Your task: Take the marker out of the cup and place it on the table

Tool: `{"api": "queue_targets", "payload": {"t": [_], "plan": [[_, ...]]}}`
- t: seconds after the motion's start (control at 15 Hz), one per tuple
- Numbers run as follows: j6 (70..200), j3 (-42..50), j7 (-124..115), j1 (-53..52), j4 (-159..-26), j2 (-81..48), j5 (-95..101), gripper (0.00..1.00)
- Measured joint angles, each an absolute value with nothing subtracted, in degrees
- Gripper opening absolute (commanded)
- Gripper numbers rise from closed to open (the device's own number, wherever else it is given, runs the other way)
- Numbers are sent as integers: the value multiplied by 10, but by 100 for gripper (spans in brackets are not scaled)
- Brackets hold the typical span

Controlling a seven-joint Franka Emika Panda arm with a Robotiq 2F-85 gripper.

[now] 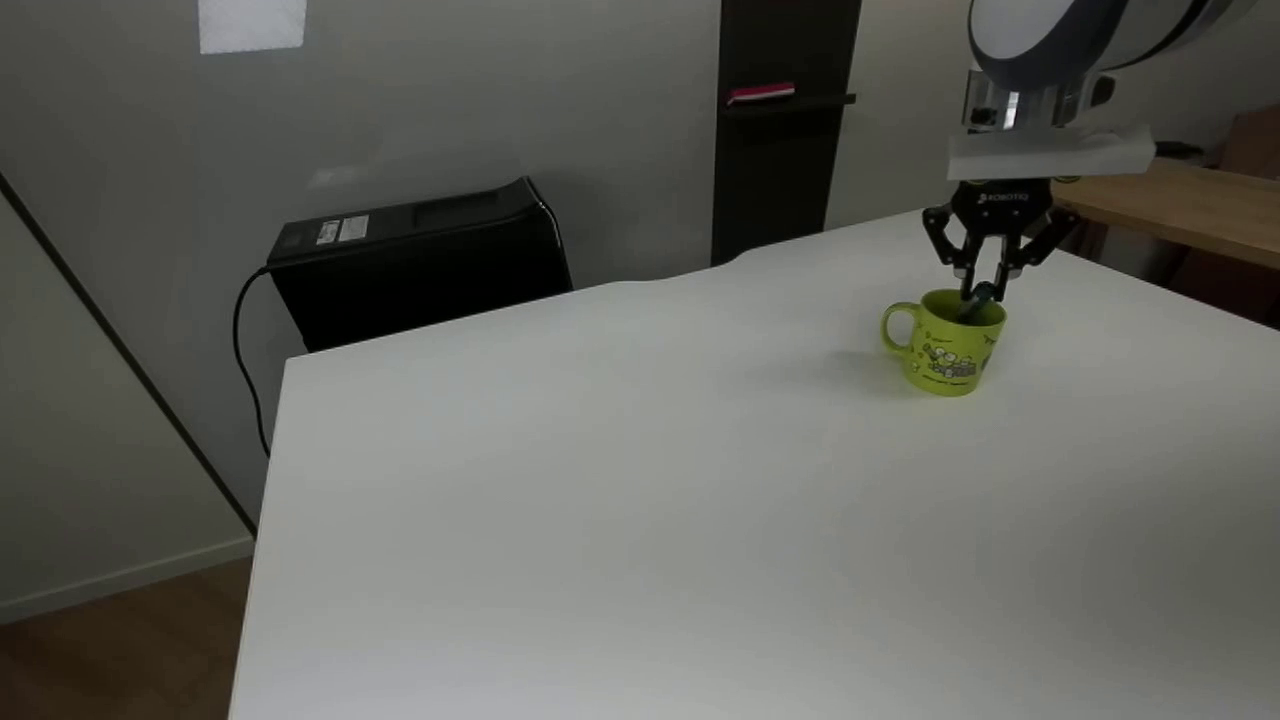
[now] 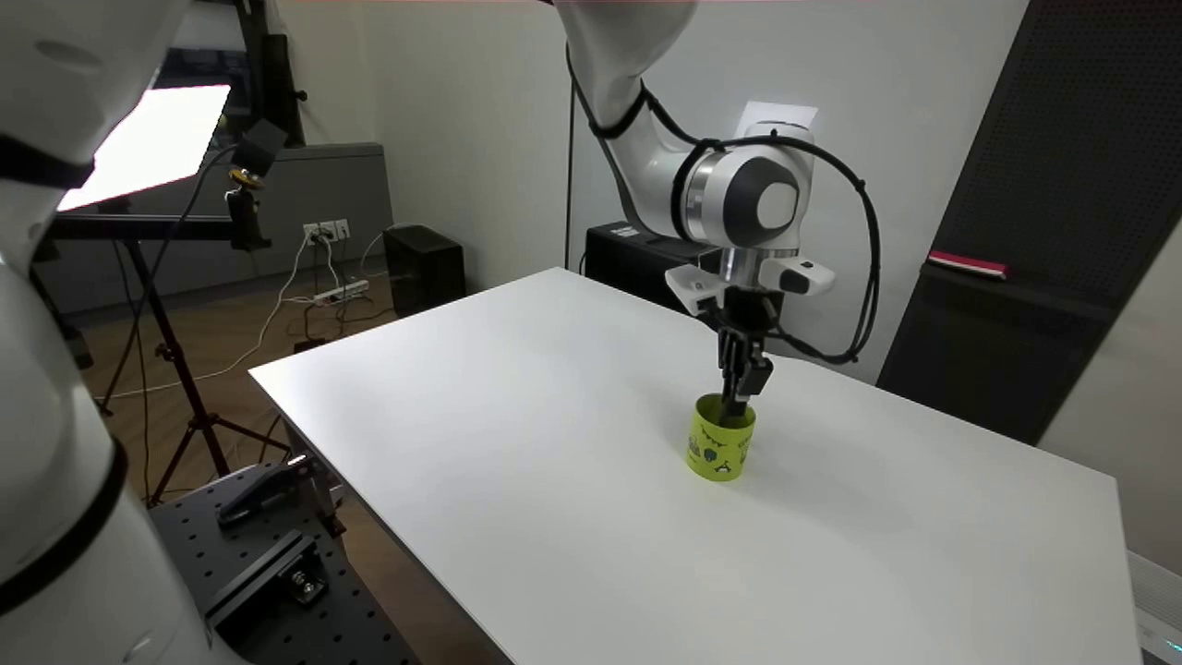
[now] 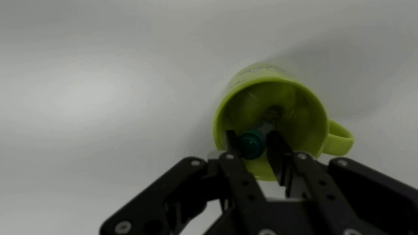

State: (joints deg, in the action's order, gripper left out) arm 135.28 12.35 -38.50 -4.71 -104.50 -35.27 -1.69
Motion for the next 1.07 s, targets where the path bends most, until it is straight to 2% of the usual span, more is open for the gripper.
{"api": "queue_targets", "payload": {"t": [0.53,1.07], "plan": [[1334,117,-367,-41,-1033,-322,-12,6],[1300,75,-248,-10,-1016,-288,-35,6]]}}
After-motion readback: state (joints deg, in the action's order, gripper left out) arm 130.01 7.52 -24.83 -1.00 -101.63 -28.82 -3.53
